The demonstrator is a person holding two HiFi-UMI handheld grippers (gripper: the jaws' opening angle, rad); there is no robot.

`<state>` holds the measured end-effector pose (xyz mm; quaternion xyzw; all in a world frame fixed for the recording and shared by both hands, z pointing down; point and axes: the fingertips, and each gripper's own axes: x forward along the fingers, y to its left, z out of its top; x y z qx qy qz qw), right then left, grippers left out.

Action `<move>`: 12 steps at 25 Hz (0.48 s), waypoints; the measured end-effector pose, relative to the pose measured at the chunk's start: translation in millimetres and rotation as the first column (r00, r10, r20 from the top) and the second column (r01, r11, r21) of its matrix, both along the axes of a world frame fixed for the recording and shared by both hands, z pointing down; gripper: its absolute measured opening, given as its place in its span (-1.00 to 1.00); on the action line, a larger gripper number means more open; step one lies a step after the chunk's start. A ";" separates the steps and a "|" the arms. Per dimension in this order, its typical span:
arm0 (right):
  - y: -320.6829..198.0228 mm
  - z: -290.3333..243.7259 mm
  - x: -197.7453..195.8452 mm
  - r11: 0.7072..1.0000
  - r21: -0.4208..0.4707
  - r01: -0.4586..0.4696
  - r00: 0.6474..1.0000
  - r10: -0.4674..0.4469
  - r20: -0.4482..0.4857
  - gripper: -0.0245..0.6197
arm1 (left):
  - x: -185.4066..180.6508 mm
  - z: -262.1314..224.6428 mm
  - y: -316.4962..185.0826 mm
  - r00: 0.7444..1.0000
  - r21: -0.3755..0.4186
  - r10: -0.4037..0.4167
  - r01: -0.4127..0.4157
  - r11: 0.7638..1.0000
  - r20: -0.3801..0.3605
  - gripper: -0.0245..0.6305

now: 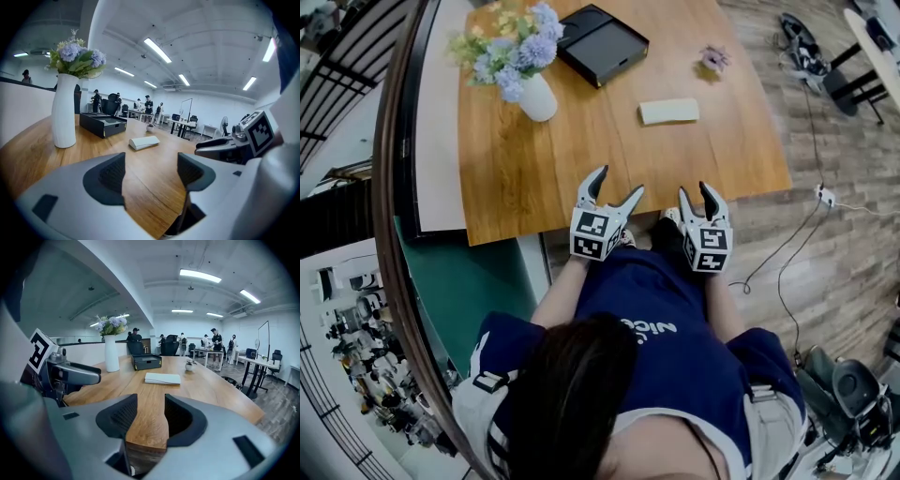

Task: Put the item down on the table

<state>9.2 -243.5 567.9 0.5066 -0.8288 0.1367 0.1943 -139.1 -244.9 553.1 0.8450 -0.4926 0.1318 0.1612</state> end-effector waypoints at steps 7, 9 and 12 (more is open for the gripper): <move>1.2 -8.7 -3.7 0.999 0.041 0.006 1.000 -0.006 -0.011 -0.90 | -11.9 -8.3 2.4 0.997 0.059 -0.080 0.080 0.995 -0.006 -0.91; 3.4 -10.5 -7.7 0.998 0.049 0.026 1.000 -0.025 -0.009 -0.90 | -11.2 -7.5 3.4 0.997 0.053 -0.078 0.079 0.995 -0.019 -0.92; 4.6 -11.3 -10.9 0.998 0.051 0.042 0.999 -0.041 -0.006 -0.90 | -8.4 -6.7 3.8 0.997 0.051 -0.071 0.072 0.996 -0.015 -0.92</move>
